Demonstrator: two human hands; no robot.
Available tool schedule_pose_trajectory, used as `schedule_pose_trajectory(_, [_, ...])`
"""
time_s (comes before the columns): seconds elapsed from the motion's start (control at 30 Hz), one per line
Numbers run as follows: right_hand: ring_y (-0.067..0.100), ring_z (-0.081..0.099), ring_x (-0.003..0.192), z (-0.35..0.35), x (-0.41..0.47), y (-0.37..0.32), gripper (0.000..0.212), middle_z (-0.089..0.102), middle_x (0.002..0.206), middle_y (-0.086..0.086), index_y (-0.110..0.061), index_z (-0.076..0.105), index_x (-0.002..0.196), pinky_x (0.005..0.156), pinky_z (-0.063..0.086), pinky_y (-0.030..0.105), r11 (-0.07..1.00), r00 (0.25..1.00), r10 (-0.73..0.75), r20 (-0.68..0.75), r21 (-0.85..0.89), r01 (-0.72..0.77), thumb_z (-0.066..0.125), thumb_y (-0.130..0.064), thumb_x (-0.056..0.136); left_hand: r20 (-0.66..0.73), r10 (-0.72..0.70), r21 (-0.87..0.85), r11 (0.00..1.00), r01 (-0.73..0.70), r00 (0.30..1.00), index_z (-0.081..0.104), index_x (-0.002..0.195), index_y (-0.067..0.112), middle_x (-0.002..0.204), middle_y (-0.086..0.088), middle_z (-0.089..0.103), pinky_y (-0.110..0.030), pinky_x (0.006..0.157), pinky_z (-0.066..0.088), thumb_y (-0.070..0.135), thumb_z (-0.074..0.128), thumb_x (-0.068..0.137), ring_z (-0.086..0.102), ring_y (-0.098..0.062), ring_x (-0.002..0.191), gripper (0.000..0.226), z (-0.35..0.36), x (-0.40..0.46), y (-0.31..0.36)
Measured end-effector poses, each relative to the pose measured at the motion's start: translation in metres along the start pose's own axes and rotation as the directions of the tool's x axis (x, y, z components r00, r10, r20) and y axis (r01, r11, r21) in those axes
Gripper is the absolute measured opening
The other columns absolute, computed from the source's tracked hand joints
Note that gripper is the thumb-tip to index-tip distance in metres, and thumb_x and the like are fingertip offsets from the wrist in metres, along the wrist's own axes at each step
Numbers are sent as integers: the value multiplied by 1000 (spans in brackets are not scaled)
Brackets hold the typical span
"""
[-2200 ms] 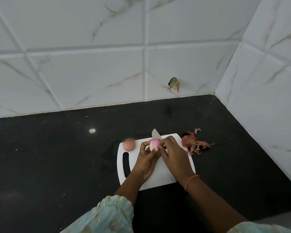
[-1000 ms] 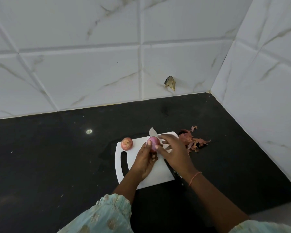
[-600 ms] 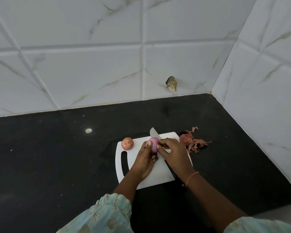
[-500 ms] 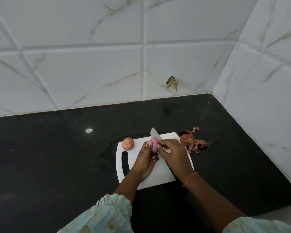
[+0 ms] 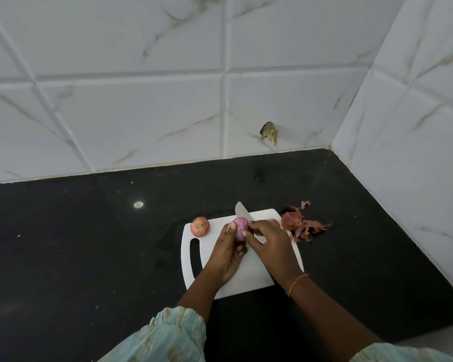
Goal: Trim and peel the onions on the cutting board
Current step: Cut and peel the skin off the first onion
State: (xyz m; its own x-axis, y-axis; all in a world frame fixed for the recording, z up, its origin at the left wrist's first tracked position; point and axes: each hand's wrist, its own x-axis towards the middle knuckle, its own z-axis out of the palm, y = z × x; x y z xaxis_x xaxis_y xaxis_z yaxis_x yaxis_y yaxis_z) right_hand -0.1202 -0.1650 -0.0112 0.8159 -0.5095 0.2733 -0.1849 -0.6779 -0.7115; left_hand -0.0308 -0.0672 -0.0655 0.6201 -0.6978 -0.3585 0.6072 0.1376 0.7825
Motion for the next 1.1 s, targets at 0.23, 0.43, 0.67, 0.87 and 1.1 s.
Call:
schedule_pose_trajectory(0.23, [-1,57,95,2,-5,2,18,64,105,-11,-18,66,110,81,44,5,998,997,-47,-55,-46,45,64,-24,93,8,-4,-36,999,4,1000,55,133,11,120,-11,68,-25,85,53,51,56,85,66,-16,99,62,2,0,0])
schedule_pose_trajectory(0.43, [5,59,101,8,-7,2,14,64,112,-7,-20,65,109,80,51,16,988,992,-109,-58,-117,102,60,-22,96,-5,-15,-42,999,15,1000,50,139,10,131,-15,63,-26,87,54,51,54,85,66,-19,111,68,2,-1,1])
schedule_pose_trajectory(0.67, [2,55,95,3,2,4,17,59,114,-4,-15,61,112,71,37,2,980,994,-107,23,-168,110,53,-21,99,-16,-21,-44,999,20,1000,52,136,14,129,-10,66,-27,91,54,50,54,85,65,-21,115,63,4,-2,1])
schedule_pose_trajectory(0.87, [1,52,85,0,7,7,4,53,96,-8,-19,52,95,68,40,8,998,998,-52,23,-39,53,51,-21,98,21,-9,-36,999,10,1000,57,131,13,120,-10,65,-28,87,45,50,60,87,52,-19,100,57,6,-6,4])
schedule_pose_trajectory(1.1, [0,58,94,3,4,14,12,60,101,-10,-20,59,102,74,47,15,971,993,111,-44,218,-99,65,-21,92,55,19,-28,999,-17,998,60,126,16,111,-7,66,-20,78,50,42,59,86,59,-9,87,48,8,-9,5])
